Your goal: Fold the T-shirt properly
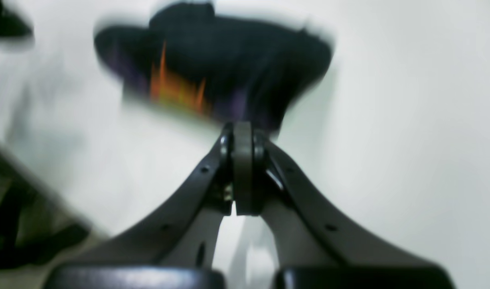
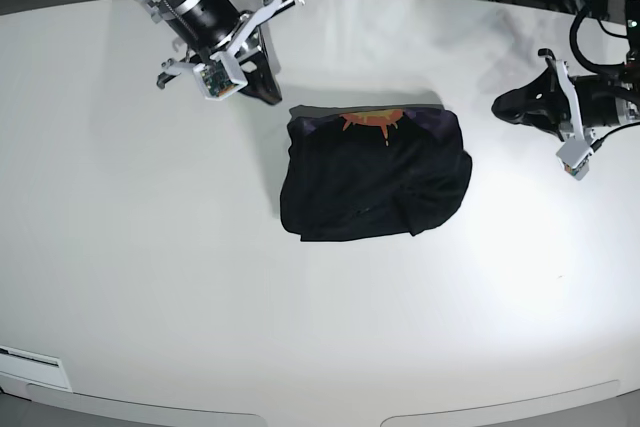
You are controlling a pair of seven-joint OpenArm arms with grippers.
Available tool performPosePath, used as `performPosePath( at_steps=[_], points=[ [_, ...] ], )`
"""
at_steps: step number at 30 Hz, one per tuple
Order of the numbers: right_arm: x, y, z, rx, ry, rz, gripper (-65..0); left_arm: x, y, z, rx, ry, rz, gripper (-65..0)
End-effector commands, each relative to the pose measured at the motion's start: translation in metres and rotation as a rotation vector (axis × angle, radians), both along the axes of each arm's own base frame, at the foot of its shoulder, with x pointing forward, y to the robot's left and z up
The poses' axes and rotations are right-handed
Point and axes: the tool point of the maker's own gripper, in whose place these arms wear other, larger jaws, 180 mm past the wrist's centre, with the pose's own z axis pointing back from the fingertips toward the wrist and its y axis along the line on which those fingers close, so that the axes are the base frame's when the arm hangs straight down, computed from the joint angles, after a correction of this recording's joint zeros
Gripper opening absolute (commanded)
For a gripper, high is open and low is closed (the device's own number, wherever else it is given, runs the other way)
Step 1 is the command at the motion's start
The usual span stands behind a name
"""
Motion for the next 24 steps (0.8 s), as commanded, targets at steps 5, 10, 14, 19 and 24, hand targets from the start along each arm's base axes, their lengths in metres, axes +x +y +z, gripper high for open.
performPosePath(
  at_steps=[5, 10, 14, 19, 24],
  points=[
    [-0.037, -0.001, -0.016, 0.002, 0.117, 0.007, -65.0, -0.038, -0.007, 0.002, 0.045, 0.033, -0.075, -65.0],
    [-0.075, 0.001, -0.031, -0.003, 0.241, 0.028, -65.0, -0.093, -0.032, 0.016, 0.095, 0.040, -0.198, -65.0],
    [-0.111, -0.001, -0.044, -0.022, 0.372, 0.038, -65.0, -0.143, -0.051, 0.029, 0.126, 0.081, -0.299, -65.0],
    [-0.157, -0.011, -0.054, -0.039, 0.532, 0.006, -65.0, -0.207, -0.053, 0.023, 0.089, 0.309, -0.306, -65.0],
    [-0.198, -0.030, -0.060, -0.140, 0.624, 0.074, -65.0, -0.248, -0.061, 0.024, 0.028, 0.459, -0.250, -65.0]
  ],
)
